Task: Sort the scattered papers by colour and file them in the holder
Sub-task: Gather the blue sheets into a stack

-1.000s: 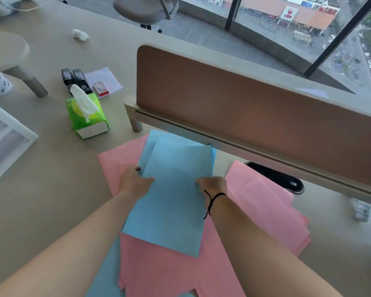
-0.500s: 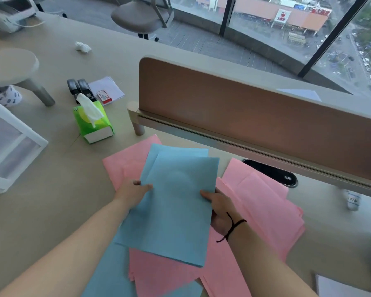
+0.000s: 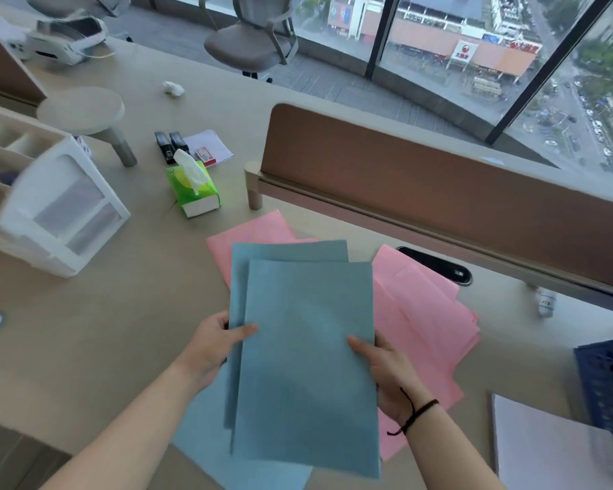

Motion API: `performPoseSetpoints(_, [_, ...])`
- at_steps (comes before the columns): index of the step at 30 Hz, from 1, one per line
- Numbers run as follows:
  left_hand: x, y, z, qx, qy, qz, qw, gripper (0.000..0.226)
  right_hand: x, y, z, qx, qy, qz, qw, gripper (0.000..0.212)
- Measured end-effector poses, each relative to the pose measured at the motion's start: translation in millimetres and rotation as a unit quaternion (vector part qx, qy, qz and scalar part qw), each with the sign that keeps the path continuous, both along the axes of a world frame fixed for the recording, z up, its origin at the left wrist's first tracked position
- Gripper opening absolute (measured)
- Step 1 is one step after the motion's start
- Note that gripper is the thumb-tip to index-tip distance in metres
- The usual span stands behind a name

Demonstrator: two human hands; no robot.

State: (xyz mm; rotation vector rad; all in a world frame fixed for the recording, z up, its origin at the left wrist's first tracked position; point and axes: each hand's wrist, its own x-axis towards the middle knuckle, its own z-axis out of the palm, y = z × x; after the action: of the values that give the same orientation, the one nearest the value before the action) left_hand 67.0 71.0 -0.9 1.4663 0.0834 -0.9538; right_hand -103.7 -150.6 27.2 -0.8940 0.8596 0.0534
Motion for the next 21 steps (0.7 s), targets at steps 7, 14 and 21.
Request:
performPoseSetpoints(7, [-36.3, 50.7, 30.0, -0.037, -0.163, 0.025, 0.986, 0.023, -29.3, 54.0, 8.6, -0.138, -0.081, 0.011, 0.987, 0.026])
performPoseSetpoints(14, [-71.1, 58.9, 6.5, 0.026, -0.211, -0.049, 0.976, 0.027, -46.8, 86.4, -18.9, -0.211, -0.044, 0.035, 0.976, 0.027])
performPoseSetpoints(21, [-75.5, 61.6, 5.7, 0.044, -0.194, -0.045, 0.979, 0.026, -40.9, 85.6, -41.7, -0.305, 0.044, 0.06, 0.95, 0.025])
